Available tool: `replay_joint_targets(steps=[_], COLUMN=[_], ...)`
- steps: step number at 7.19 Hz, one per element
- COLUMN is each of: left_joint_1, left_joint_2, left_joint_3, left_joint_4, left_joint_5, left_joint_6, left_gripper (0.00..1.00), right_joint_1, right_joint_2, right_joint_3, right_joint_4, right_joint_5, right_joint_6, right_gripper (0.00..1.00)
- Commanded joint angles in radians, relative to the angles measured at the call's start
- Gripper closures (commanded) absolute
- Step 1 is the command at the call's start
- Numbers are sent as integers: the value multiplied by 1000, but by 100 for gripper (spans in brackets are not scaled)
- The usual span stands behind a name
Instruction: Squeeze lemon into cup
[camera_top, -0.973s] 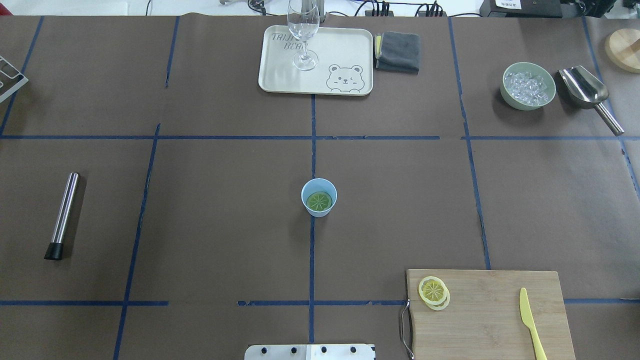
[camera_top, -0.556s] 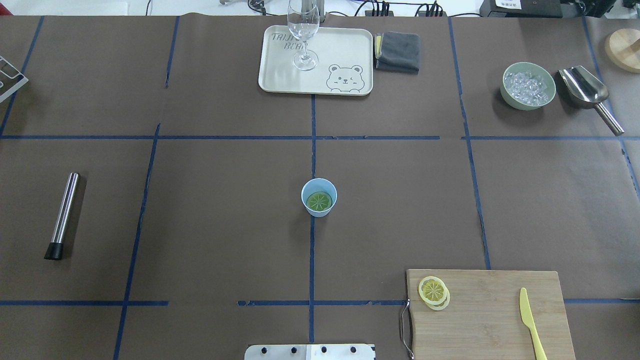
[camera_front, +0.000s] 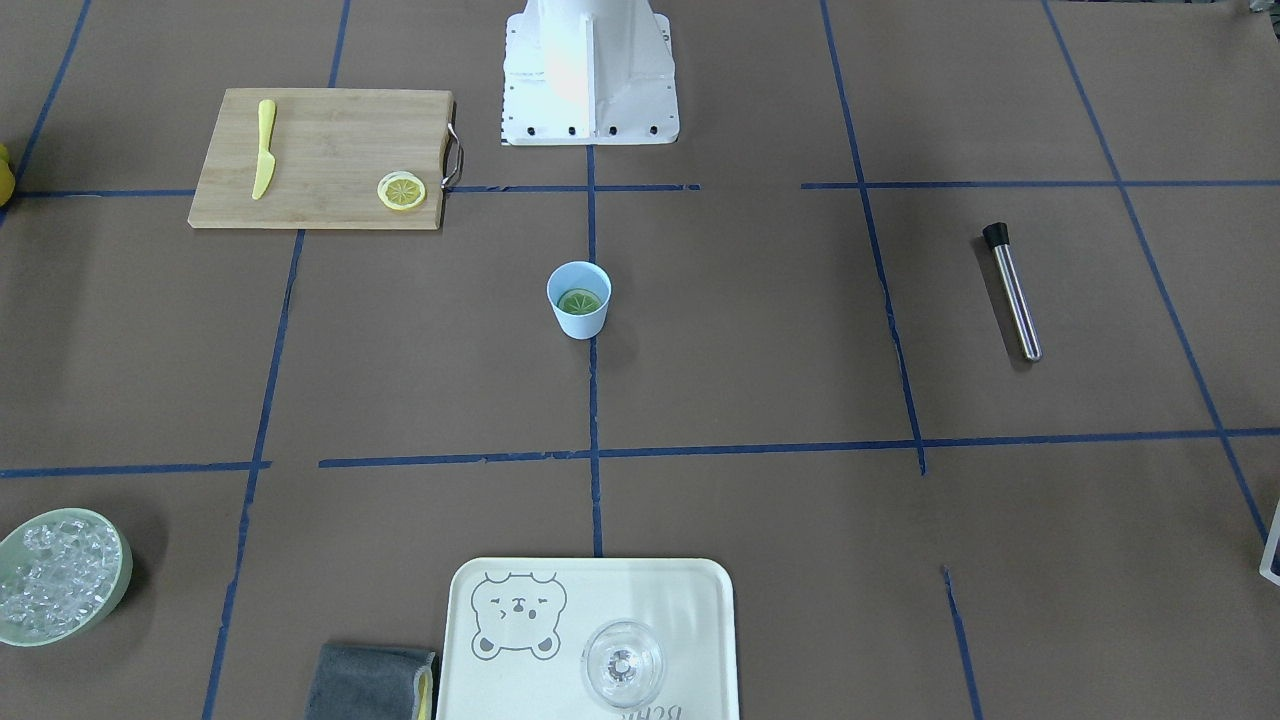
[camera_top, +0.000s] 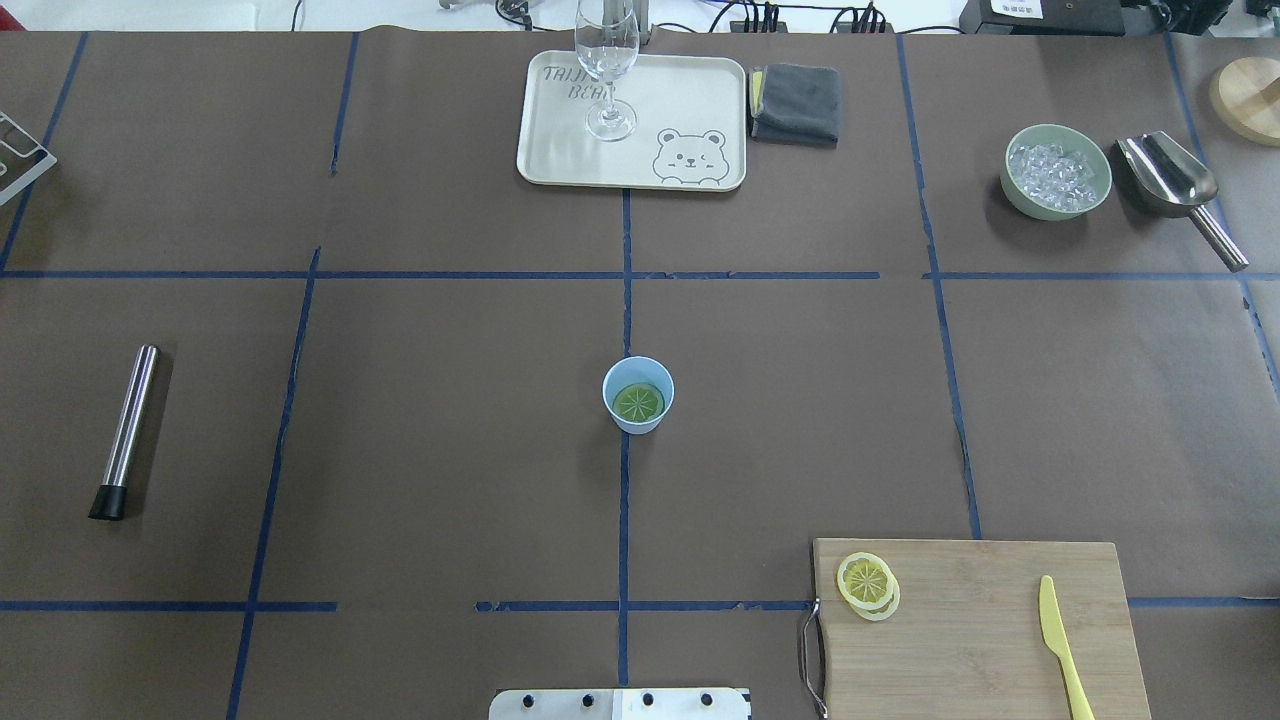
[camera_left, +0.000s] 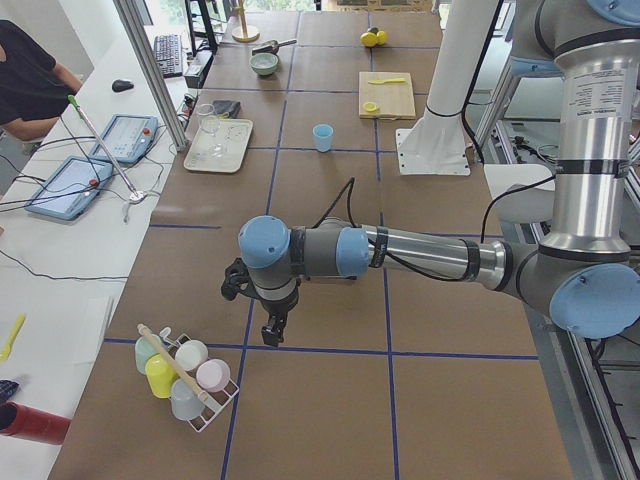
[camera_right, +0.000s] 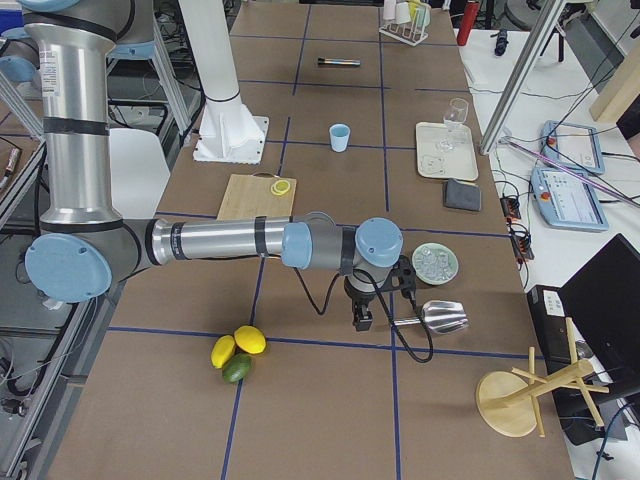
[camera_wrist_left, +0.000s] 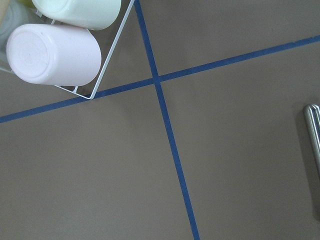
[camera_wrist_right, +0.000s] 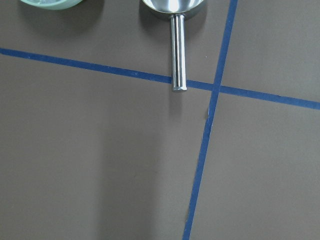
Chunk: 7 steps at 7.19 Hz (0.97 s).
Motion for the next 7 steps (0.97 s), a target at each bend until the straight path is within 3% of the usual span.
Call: replay_joint_targets(steps=[1, 7], left_joint_1=[0, 1], left_joint_2=[-9, -26], left_joint_3=[10, 30], left_joint_4=[1, -43], left_joint_5=[0, -4], left_joint_6=[-5, -88], left_gripper=[0, 0], right_joint_1=[4, 2], right_joint_2=[6, 6], right_joint_3=[-3, -3], right_joint_4=[33, 35], right_joint_5=[-7, -10], right_joint_6=[3, 33], right_gripper=[0, 0])
